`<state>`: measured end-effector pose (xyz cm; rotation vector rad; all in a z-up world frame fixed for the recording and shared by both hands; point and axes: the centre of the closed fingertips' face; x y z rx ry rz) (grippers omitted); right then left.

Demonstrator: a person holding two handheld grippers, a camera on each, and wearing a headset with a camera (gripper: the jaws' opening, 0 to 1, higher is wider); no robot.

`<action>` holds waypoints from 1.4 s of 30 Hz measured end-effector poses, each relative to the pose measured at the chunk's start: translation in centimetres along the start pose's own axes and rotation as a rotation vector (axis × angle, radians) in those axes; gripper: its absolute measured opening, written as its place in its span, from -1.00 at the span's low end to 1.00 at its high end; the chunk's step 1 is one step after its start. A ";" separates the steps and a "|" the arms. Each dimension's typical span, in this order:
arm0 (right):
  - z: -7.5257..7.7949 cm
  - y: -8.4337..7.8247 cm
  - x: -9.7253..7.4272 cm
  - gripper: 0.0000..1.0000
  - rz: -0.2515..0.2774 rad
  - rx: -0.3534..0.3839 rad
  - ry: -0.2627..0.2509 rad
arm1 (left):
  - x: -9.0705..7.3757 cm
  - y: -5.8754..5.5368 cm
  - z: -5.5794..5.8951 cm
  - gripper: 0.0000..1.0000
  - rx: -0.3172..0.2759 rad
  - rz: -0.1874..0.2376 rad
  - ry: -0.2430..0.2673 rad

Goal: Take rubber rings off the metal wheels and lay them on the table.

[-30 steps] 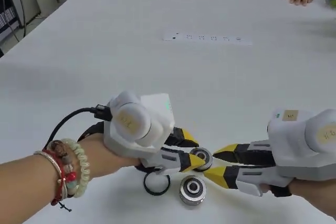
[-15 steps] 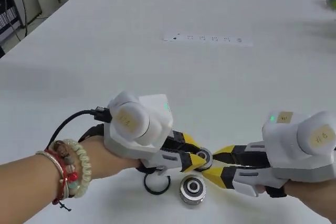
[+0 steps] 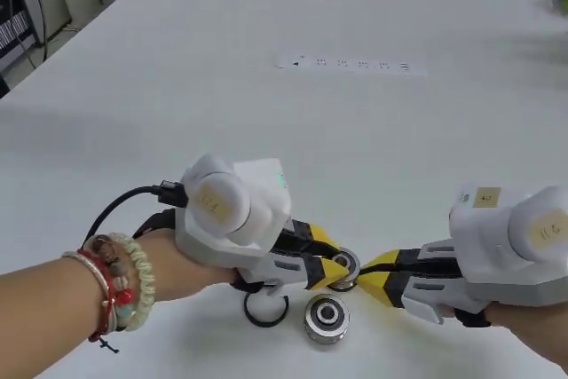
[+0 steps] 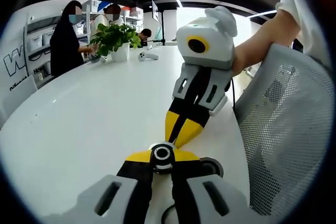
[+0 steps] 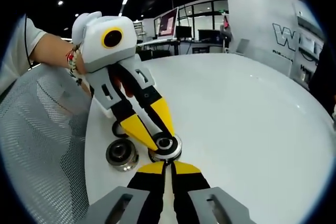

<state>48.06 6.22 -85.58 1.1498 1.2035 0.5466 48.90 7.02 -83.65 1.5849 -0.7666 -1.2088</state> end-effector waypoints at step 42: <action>0.2 2.1 -0.4 -1.00 0.122 0.477 -0.096 | 0.0 0.1 0.2 -0.86 0.086 -0.010 -0.008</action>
Point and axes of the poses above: the centre of the closed fingertips' face, and the gripper's own axes: x roughly forward along the fingers, z roughly to its right, y roughly out of its top, and after that the axes turned 12 degrees about z, right-handed
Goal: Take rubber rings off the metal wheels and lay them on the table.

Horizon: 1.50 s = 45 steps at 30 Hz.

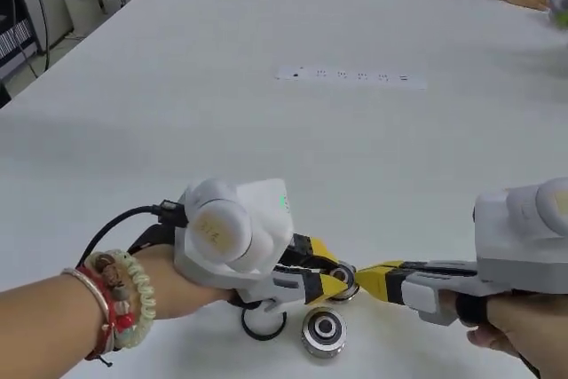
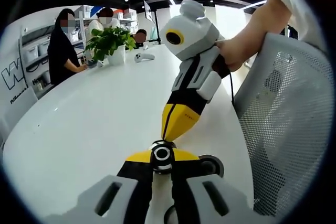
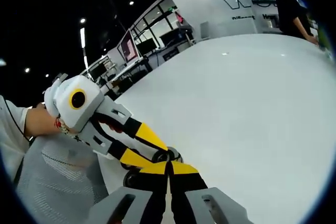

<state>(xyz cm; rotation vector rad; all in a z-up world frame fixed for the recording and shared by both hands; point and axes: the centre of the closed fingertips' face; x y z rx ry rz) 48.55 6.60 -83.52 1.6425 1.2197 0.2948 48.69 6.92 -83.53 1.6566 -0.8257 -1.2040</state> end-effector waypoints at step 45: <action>0.3 0.6 -0.5 -1.00 0.028 0.043 0.038 | 0.2 0.0 -0.2 -0.85 -0.101 0.060 0.021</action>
Point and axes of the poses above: the centre of the closed fingertips' face, and the gripper's own axes: x roughly forward along the fingers, z roughly to its right, y roughly out of its top, and after that the axes turned 12 degrees about z, right-handed
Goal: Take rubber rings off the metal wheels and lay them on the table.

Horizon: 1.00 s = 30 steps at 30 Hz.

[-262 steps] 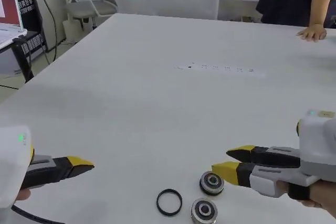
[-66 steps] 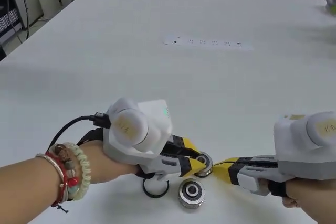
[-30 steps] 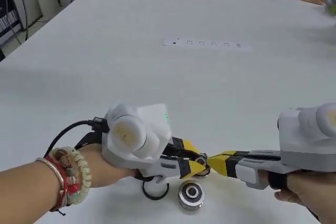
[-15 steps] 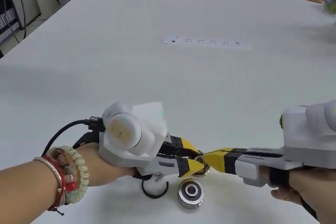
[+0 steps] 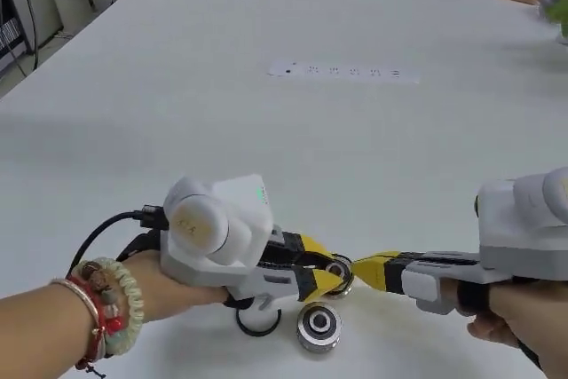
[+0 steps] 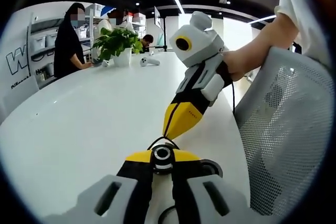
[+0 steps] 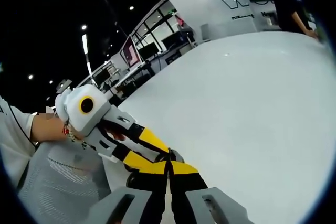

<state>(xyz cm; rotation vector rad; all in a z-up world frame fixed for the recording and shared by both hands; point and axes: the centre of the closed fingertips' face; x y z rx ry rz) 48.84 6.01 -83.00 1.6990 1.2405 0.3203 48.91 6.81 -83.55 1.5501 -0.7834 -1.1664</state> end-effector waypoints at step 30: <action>-0.7 1.6 -0.4 -1.00 0.055 -0.026 0.010 | -6.3 6.3 -2.5 -0.15 0.080 -0.003 -0.037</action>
Point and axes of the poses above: the centre of the closed fingertips' face, and the gripper's own axes: x roughly forward along the fingers, z roughly to its right, y roughly out of its top, and after that the axes turned 12 degrees about z, right-handed
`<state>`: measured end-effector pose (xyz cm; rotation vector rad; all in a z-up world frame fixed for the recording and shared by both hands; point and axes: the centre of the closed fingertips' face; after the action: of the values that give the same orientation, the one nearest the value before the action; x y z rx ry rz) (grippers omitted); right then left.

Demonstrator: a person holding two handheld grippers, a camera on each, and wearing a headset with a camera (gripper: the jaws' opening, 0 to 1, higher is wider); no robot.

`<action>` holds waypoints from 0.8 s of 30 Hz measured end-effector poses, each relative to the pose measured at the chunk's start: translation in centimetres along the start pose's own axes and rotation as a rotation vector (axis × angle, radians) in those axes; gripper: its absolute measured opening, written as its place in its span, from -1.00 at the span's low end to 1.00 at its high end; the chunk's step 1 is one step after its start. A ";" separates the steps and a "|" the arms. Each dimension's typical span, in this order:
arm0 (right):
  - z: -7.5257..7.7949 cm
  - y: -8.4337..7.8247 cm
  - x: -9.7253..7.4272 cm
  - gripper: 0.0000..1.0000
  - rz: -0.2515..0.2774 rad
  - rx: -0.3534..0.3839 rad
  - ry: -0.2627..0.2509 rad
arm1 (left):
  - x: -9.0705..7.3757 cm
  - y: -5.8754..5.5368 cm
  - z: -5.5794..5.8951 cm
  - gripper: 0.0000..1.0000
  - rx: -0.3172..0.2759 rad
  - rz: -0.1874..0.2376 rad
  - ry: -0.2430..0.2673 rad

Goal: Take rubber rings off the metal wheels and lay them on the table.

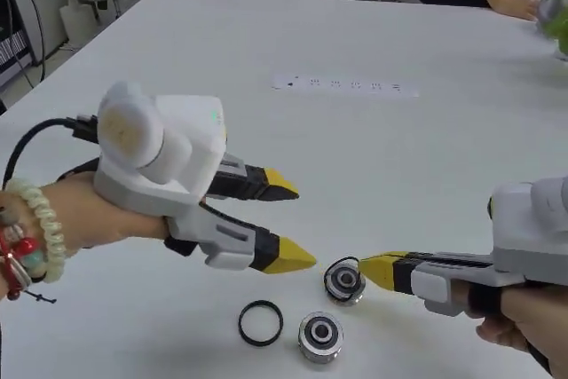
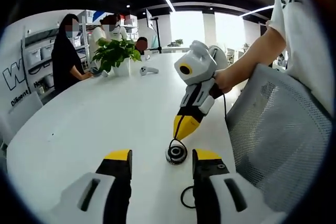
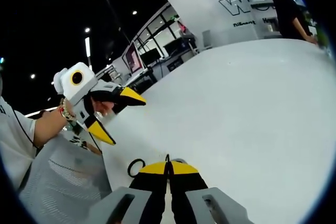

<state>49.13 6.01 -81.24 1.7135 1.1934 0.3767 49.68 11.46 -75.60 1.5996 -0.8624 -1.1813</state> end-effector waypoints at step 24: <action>0.5 4.2 -2.1 -1.00 0.167 0.067 -0.052 | -8.9 0.5 -0.3 0.20 -0.006 0.016 0.180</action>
<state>50.73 3.80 -77.39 1.8762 1.0395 0.3943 47.35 19.52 -72.46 1.6631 -0.7531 -1.0106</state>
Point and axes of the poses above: the centre of the closed fingertips' face, and the gripper's own axes: x roughly forward along the fingers, z roughly to its right, y roughly out of its top, and after that the axes turned 12 degrees about z, right-handed
